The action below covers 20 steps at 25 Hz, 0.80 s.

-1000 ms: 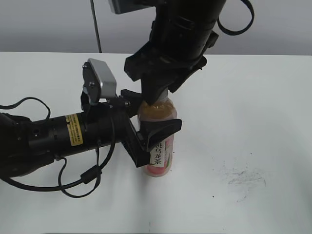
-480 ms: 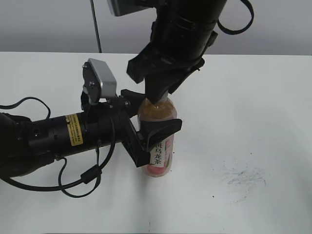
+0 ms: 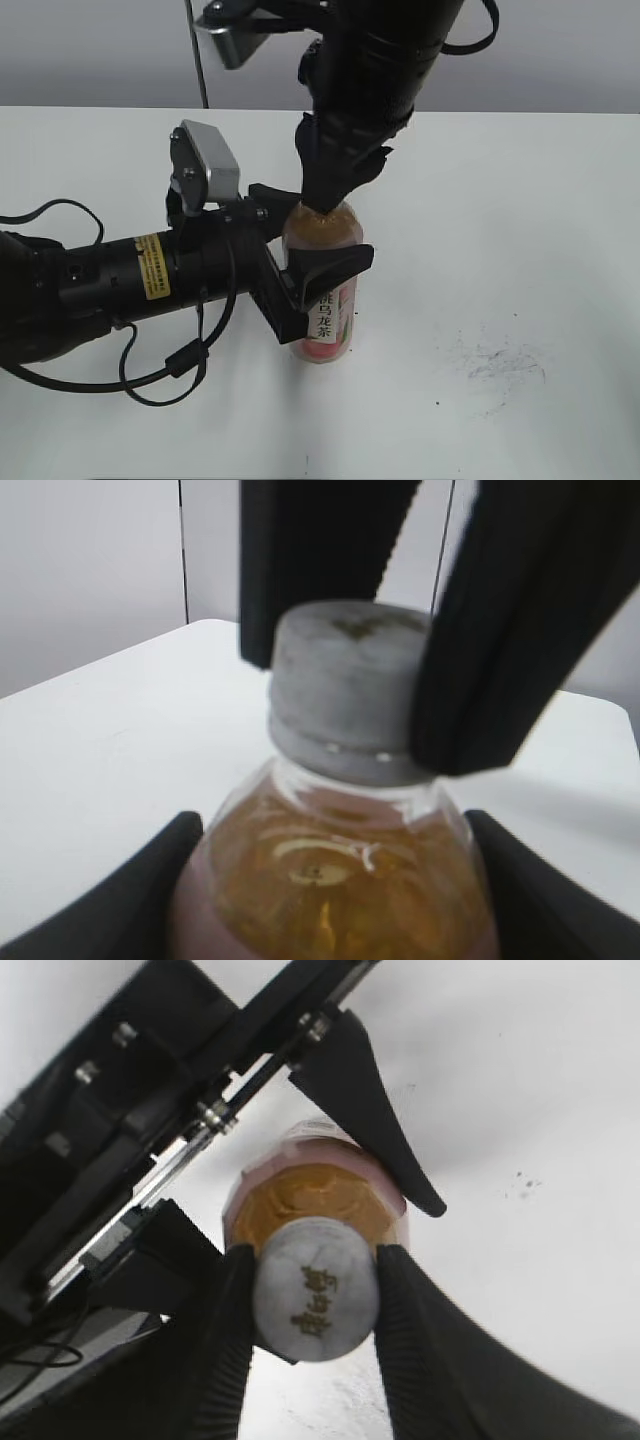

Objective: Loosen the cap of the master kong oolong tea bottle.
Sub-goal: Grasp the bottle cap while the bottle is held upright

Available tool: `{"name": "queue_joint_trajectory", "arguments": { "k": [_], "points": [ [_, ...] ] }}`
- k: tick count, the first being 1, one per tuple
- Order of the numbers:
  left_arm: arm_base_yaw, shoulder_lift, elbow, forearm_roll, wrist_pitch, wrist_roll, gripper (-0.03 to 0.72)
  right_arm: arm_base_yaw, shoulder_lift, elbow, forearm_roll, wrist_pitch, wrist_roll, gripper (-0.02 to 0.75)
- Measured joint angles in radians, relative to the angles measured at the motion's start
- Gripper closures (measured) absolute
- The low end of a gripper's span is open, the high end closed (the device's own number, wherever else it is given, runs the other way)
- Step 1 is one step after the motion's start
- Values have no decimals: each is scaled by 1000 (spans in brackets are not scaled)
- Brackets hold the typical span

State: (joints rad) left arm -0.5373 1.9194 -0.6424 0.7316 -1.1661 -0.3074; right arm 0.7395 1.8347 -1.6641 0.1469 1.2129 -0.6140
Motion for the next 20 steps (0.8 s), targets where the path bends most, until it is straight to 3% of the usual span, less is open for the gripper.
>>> {"name": "queue_joint_trajectory", "arguments": {
  "k": [20],
  "points": [
    [0,0,0,7,0,0,240,0,-2,0,4,0,-874,459]
  ]
}}
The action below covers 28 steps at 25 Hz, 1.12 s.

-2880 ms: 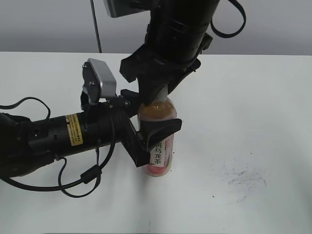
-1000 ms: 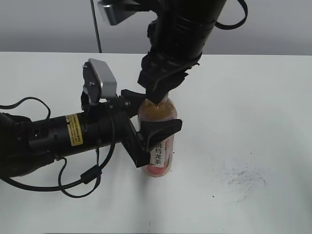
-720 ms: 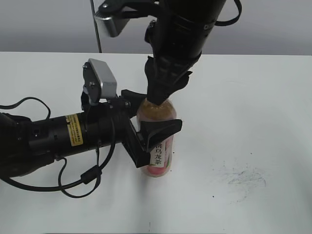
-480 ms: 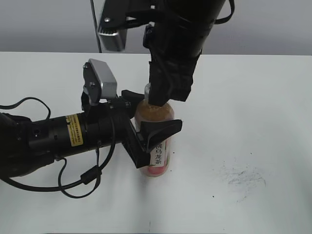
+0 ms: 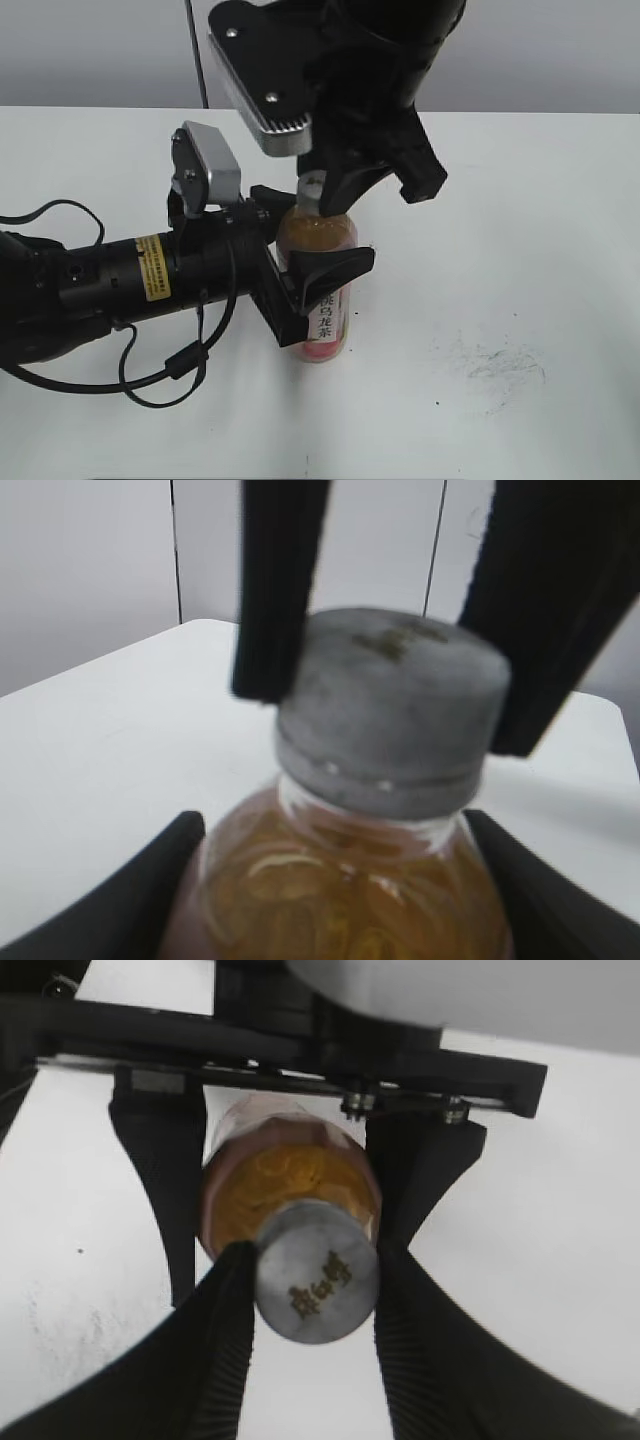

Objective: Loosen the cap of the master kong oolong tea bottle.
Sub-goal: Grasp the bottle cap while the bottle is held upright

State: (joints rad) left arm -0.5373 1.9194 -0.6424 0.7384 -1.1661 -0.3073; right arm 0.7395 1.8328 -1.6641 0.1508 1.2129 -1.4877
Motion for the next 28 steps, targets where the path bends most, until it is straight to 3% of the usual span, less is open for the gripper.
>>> {"name": "queue_joint_trajectory", "arguments": {
  "k": [11,16,20,24,26,28],
  "points": [
    [-1,0,0,5,0,7,240,0,-2,-2,-3,-4,-712,459],
    [-1,0,-1,5,0,7,240,0,-2,-2,-3,-6,-890,459],
    [-1,0,-1,5,0,7,240,0,-3,-2,-5,-7,-880,459],
    [-1,0,-1,6,0,5,240,2,-3,-2,-14,-6,-709,456],
    [-1,0,-1,6,0,1,240,3,-3,-2,-13,-6,-538,419],
    [-1,0,-1,5,0,-1,240,3,-3,0,-14,-4,-398,330]
  ]
}}
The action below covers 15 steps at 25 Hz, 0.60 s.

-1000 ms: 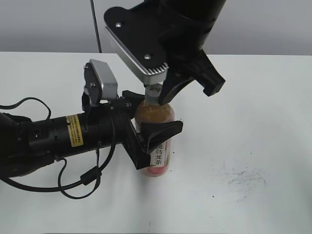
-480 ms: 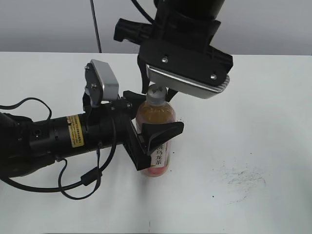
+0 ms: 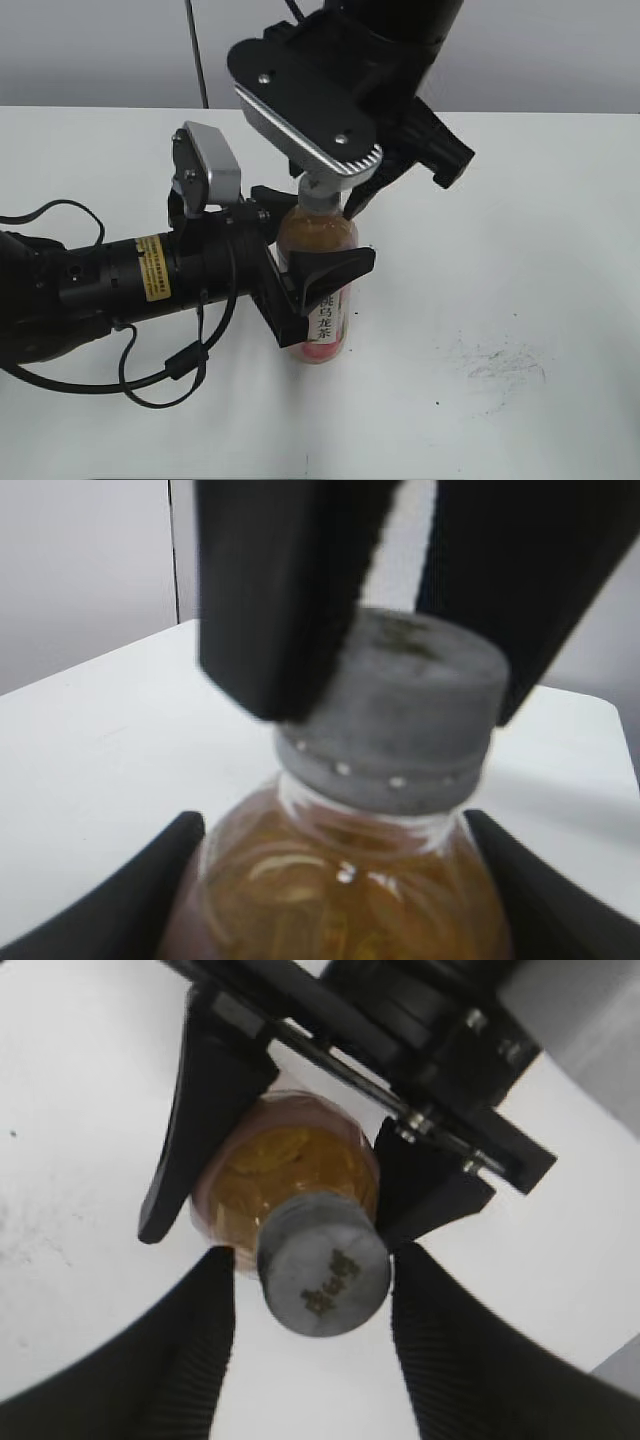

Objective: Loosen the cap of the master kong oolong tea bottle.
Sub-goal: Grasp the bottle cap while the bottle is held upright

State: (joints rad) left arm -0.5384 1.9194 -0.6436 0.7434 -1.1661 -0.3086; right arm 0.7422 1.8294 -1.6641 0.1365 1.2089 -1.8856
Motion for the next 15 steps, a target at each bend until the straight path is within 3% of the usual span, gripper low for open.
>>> {"name": "queue_joint_trajectory", "arguments": {
  "k": [4,15],
  "points": [
    [0,0,0,-1,0,0,240,0,0,0,-4,1,262,174],
    [0,0,0,-1,-1,0,240,0,0,0,-4,-16,1254,160]
  ]
}}
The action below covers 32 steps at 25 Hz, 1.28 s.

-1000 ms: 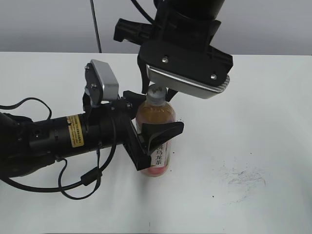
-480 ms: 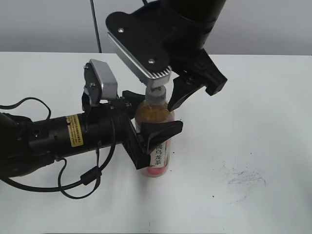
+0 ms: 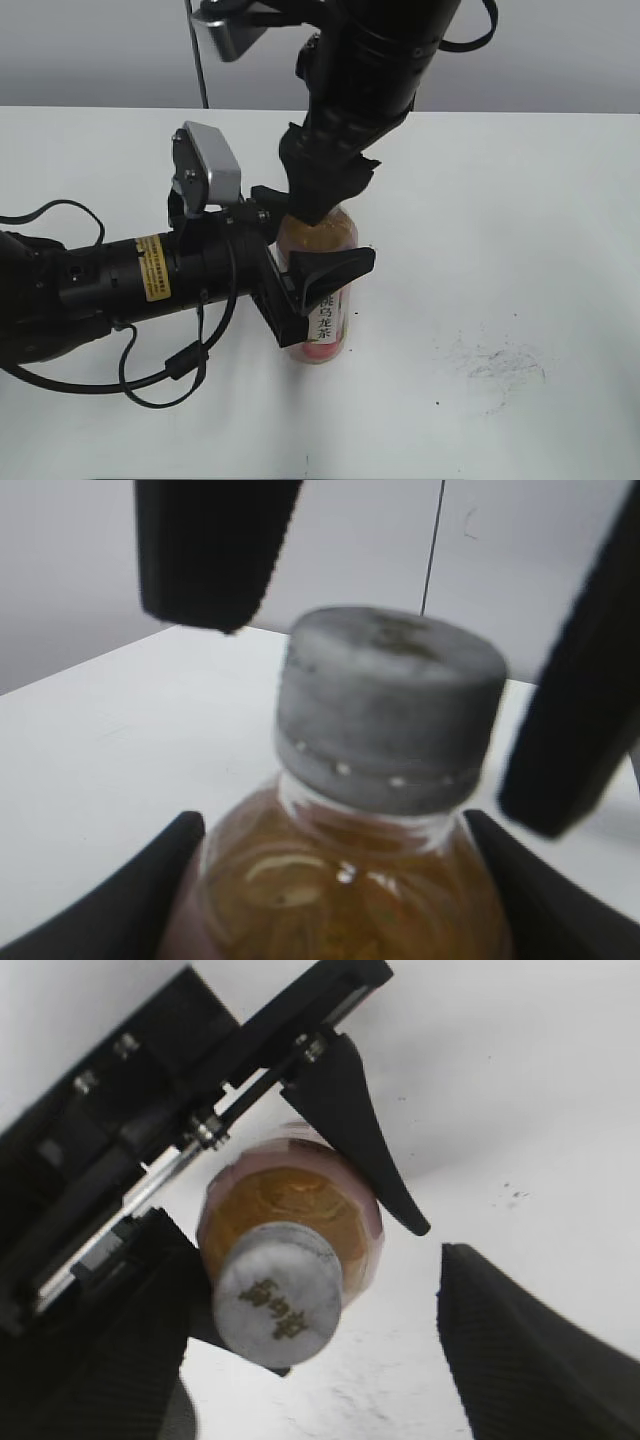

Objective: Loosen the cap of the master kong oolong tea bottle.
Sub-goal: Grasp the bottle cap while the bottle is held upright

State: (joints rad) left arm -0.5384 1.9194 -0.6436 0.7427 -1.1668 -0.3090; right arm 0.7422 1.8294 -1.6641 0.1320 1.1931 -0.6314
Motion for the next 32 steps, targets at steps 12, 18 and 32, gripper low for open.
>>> {"name": "queue_joint_trajectory", "arguments": {
  "k": [12,18,32],
  "points": [
    [0,0,0,0,0,0,240,0,0,0,17,21,553,172],
    [0,0,0,0,0,0,240,0,0,0,25,23,578,243],
    [0,0,0,-2,1,-1,240,0,4,0,43,23,456,456]
  ]
}}
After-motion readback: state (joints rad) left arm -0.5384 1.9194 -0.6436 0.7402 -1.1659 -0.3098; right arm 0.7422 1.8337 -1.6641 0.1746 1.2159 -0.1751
